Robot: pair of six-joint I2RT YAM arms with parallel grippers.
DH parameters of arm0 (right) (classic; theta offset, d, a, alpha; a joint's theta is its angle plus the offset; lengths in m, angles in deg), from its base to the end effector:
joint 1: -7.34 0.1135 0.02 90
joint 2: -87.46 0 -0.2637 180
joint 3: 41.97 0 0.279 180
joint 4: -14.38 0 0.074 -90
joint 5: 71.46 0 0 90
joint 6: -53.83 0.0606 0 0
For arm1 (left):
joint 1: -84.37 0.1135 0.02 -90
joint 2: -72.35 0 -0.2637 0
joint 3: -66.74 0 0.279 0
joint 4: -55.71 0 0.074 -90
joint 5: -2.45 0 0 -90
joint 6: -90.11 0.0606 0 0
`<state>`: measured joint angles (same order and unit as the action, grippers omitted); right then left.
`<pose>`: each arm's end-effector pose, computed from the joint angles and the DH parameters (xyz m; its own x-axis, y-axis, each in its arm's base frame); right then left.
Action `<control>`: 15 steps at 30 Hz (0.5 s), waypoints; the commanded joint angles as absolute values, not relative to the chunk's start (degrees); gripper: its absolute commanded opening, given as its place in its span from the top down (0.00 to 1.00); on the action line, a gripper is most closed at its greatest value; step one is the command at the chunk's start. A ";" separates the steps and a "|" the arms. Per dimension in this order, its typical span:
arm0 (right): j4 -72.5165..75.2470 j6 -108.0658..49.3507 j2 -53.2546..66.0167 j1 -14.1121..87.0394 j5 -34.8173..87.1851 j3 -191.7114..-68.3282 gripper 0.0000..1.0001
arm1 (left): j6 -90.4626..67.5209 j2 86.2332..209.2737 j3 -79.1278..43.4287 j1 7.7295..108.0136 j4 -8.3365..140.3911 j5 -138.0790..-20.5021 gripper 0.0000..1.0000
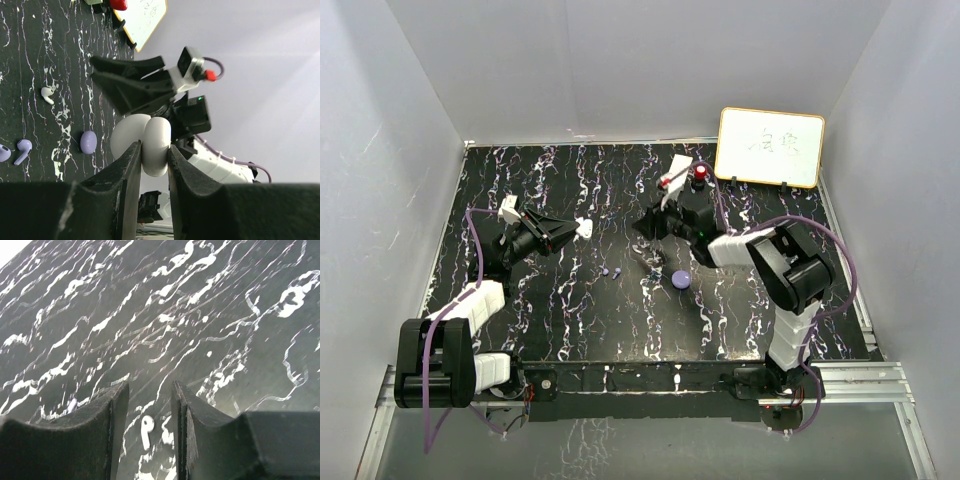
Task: Insert the wireless bluetooth earbuds into the charging case
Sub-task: Adjust the earbud at the center of the board.
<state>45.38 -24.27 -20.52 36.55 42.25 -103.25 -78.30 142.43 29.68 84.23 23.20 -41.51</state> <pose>0.3524 0.2250 0.1262 -0.3929 -0.0034 -0.9196 -0.7191 0.6244 0.3050 0.2800 -0.0443 0.2084 -0.7086 -0.6783 -0.1946 0.1362 0.1391 -0.9809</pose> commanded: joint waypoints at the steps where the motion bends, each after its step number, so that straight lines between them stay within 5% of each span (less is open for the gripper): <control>1: 23.29 -26.04 -17.28 38.05 33.60 -114.81 0.64 | -78.30 142.28 28.48 84.03 22.35 -40.90 1.00; 6: 3.53 -26.68 -20.37 40.74 27.38 -126.02 0.71 | -78.44 142.08 28.74 84.10 22.18 -41.08 1.00; 15: -11.39 -23.22 -23.16 46.70 19.75 -133.58 0.65 | -78.51 141.44 29.32 84.10 22.14 -41.09 1.00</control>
